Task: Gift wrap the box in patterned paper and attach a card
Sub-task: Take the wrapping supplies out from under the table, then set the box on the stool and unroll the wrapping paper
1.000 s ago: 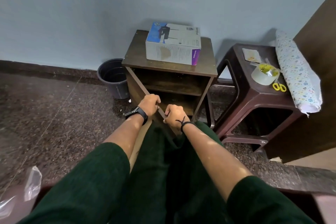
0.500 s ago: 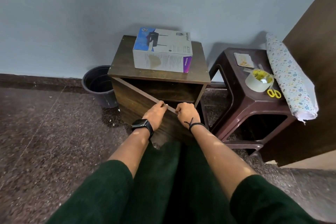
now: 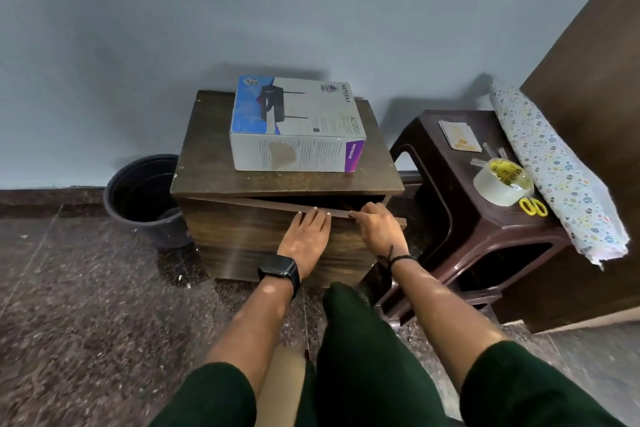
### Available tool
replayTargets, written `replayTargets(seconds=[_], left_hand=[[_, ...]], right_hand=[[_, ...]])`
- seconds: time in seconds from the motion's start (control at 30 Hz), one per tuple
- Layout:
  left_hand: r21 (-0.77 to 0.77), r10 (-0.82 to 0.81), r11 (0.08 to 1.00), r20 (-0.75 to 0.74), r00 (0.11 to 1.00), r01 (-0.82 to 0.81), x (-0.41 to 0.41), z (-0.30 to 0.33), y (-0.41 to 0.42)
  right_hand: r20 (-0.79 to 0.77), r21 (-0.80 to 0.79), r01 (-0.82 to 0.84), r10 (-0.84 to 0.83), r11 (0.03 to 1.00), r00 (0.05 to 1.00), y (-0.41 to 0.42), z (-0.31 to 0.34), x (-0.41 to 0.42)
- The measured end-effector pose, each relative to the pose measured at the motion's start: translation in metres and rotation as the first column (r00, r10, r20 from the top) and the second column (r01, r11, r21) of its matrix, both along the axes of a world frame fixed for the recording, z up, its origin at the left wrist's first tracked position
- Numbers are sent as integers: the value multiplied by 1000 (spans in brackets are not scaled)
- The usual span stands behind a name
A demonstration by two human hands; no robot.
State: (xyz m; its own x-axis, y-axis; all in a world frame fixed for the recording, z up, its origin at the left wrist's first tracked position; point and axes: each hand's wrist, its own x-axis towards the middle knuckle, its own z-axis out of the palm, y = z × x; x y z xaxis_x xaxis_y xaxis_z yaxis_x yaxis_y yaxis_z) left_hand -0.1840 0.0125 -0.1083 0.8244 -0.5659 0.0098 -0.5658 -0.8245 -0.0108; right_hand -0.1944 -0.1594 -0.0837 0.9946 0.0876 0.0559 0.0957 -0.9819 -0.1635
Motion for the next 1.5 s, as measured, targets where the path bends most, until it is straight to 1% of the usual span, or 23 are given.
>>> replayTargets(seconds=[0.07,0.13,0.23,0.3,0.37,0.47,0.57,0.63,0.7,0.77,0.83,0.9,1.0,1.07,1.13,1.2,1.27,1.33,1.4,1.5], left_hand=[[66,-22,998,-26,999,24,6,7,1],[115,-37,993,-31,999,40,9,15,3],[130,-46,990,5,999,45,11,20,3],[132,-43,991,43,998,37,11,21,2],[149,-37,989,68,997,27,10,22,0],[152,42,987,96,995,-57,16,25,-5],[159,163,972,75,984,-173,25,25,-15],[120,238,962,58,970,-244,29,18,-22],[37,311,948,94,946,-316,33,12,-30],[-36,323,946,153,934,-322,40,10,-35],[-89,282,959,228,932,-268,48,10,-40],[-156,211,972,265,941,-174,55,14,-49],[-255,111,966,231,967,-50,66,26,-68],[-322,74,947,206,976,-4,70,37,-77],[-372,35,927,210,977,47,72,45,-83],[-406,3,909,239,971,97,75,53,-91],[-448,-5,885,264,965,127,78,60,-100],[-454,22,883,298,954,121,76,65,-102],[-425,86,901,366,927,84,73,70,-93],[-442,224,897,426,877,-14,72,82,-55]], right_hand=[[36,-45,-43,45,998,998,-3,3,6],[49,-57,-96,99,994,994,-4,7,10],[1,-84,-152,153,985,988,-5,11,19],[51,-97,-175,180,980,982,-4,9,23],[64,-66,-192,196,979,978,-7,2,27],[134,-5,-174,173,985,976,-11,-1,34],[202,17,-163,157,986,967,-16,-1,46],[224,48,-175,160,983,961,-19,-3,53],[245,81,-210,184,974,952,-25,-8,61],[280,69,-270,241,960,929,-33,-12,69],[306,46,-336,307,941,901,-40,-15,77],[299,49,-372,342,927,891,-45,-13,82],[227,145,-390,353,909,908,-50,0,87],[134,248,-314,288,917,948,-54,11,90],[70,350,-172,157,921,985,-59,22,88],[45,409,-74,61,910,997,-65,27,87],[10,443,-7,3,896,1000,-71,29,83],[-5,475,49,-53,879,999,-72,29,78],[-36,521,115,-113,846,993,-67,31,74],[-90,639,212,-201,739,975,-48,43,74]])
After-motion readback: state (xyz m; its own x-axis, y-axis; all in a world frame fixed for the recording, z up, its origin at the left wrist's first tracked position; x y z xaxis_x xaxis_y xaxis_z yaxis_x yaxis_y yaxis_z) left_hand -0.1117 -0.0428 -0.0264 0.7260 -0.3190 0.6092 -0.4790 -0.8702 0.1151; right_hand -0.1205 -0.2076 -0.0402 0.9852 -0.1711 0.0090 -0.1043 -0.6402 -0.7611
